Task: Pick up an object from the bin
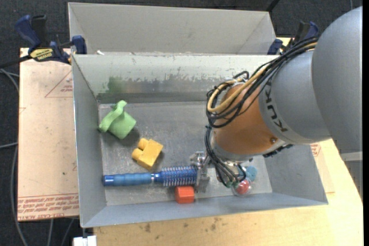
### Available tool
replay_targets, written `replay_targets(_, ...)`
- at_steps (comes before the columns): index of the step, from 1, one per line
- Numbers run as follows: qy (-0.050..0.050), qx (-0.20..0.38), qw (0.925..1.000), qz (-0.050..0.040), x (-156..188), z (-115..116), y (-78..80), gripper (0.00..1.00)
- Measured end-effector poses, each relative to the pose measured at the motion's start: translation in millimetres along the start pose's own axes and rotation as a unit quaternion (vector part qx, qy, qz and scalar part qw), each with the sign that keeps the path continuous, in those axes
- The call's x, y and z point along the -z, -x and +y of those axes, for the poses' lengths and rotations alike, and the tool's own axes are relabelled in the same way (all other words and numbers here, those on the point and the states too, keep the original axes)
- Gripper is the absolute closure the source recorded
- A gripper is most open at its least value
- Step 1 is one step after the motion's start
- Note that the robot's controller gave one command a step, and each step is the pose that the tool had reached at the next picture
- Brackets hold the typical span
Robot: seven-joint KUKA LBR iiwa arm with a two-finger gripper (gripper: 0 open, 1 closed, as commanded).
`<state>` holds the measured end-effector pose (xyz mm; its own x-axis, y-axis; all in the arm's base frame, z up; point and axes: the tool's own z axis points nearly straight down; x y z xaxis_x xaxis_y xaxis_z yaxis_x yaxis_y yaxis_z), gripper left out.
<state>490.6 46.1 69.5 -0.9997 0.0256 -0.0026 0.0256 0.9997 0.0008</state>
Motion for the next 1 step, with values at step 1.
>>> replay_targets(1, 0.0, 0.021, 0.9998, -0.0042, 181.7, -15.9, 38.3, 1.0)
